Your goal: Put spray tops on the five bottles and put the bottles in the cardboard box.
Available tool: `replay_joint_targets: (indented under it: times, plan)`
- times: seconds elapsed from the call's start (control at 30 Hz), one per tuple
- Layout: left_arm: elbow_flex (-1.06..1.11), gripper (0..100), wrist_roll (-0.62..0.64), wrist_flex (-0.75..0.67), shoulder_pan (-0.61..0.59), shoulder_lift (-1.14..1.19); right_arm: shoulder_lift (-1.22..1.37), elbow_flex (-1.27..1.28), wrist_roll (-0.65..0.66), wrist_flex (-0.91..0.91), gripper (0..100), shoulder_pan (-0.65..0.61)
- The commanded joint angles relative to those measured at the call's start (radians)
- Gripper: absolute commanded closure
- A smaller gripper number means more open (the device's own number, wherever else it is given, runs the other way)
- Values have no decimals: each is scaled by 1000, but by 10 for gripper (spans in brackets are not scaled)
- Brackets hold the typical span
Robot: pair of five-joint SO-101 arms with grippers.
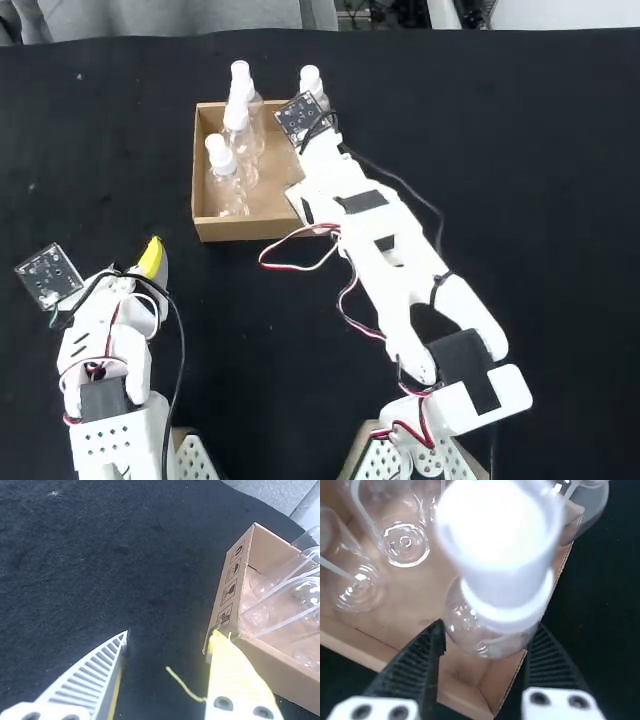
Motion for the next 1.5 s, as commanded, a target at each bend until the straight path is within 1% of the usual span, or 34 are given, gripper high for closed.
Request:
replay_joint_targets:
  times: [0.0,0.1,0.47,0.97,1.47]
  plan:
    - [24,758,9,6,-7,-5,-4,-70,11,58,712,49]
    - [24,758,9,6,-7,-5,-4,-71,11,61,682,49]
    - [24,758,9,6,-7,-5,-10,-70,11,66,681,49]
    - [24,758,9,3,-7,-5,-165,35,6,68,683,48]
    - [24,758,9,-3,1,-6,-392,223,5,69,684,48]
